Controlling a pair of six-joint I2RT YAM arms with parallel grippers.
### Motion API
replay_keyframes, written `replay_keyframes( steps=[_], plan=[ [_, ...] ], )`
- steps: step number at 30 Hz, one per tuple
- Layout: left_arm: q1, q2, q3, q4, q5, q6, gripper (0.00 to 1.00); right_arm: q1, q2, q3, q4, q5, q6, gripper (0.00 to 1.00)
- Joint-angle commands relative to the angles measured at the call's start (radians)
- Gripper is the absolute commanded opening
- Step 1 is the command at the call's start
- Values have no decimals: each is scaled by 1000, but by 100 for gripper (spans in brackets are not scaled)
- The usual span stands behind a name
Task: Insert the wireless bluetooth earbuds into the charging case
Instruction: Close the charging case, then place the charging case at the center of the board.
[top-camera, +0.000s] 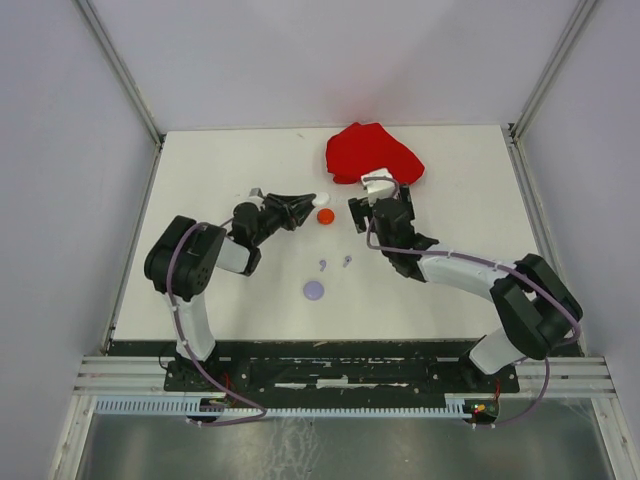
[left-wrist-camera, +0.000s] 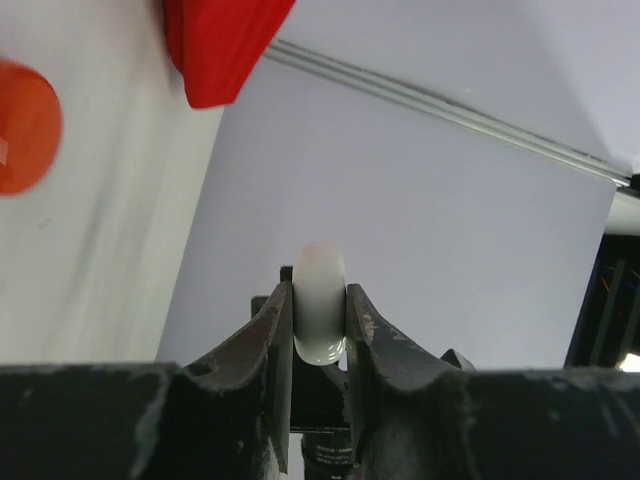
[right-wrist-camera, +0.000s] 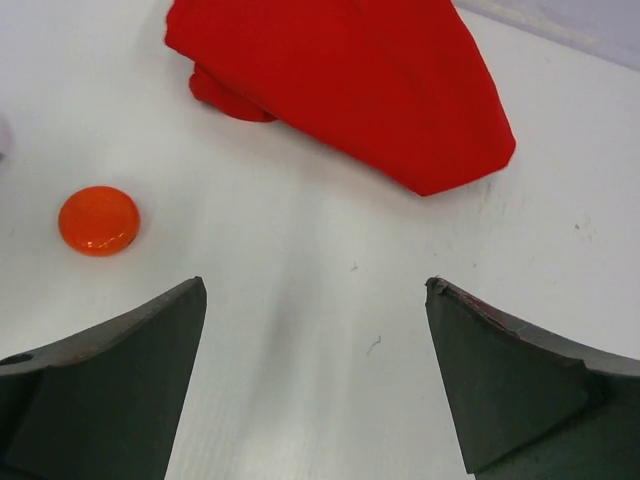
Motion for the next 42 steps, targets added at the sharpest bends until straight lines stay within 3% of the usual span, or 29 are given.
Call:
replay_keyframes(
  steps=[1, 6, 15, 21, 30, 38, 42],
  plan=[
    [75, -29, 0, -70, 17, 204, 3, -55, -100, 55, -274, -86, 203, 99],
    [107, -73, 1, -244, -23, 375, 3, -59, -95, 145, -454, -205, 195, 99],
    [109, -97, 79, -525, -97, 639, 3, -58, -59, 206, -528, -353, 228, 99],
    [110, -101, 113, -619, -136, 723, 5, -55, -25, 261, -619, -443, 217, 99],
    [109, -66, 131, -640, -133, 747, 29, 26, -20, 240, -669, -555, 221, 99],
    [110, -68, 143, -672, -135, 770, 49, 111, -23, 169, -665, -544, 252, 99],
    [109, -81, 143, -685, -137, 776, 54, 142, -29, 132, -654, -526, 267, 99]
  ],
)
